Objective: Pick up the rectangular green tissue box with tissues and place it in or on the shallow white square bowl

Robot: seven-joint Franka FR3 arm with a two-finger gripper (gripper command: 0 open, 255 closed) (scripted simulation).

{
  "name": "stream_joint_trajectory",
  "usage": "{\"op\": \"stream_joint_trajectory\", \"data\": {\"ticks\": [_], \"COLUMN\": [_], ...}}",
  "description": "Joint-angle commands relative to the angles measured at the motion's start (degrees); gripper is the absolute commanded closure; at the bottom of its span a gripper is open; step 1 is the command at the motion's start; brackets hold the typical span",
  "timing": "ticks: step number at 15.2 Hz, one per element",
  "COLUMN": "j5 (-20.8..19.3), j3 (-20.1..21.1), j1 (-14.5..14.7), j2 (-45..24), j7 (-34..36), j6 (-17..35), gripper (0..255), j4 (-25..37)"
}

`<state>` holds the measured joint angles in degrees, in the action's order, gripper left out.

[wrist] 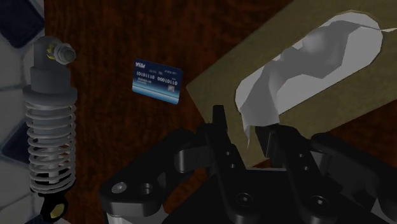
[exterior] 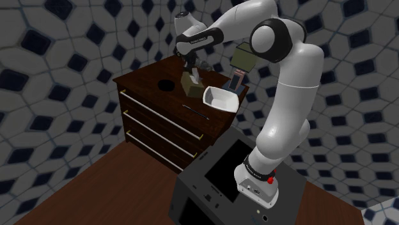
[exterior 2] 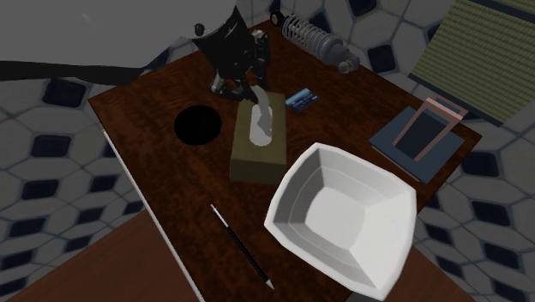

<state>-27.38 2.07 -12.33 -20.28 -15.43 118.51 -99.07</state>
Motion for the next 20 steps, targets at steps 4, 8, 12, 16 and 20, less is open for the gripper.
{"op": "stream_joint_trajectory", "data": {"ticks": [4,8,12,16,20], "j5": [0.7,1.2,1.7,2.1,2.4], "j3": [0.2,0.3,0.4,0.5,0.6], "j1": [0.0,0.0,0.1,0.2,0.3], "j2": [1.4,2.3,3.0,3.6,3.9], "j7": [-1.5,-2.6,-3.7,-4.8,-5.7], "j6": [-3.1,-5.5,-8.0,-10.6,-12.9], "gripper": [255,255,255,255,255], "j4": [1.8,3.5,5.5,7.7,9.8]}}
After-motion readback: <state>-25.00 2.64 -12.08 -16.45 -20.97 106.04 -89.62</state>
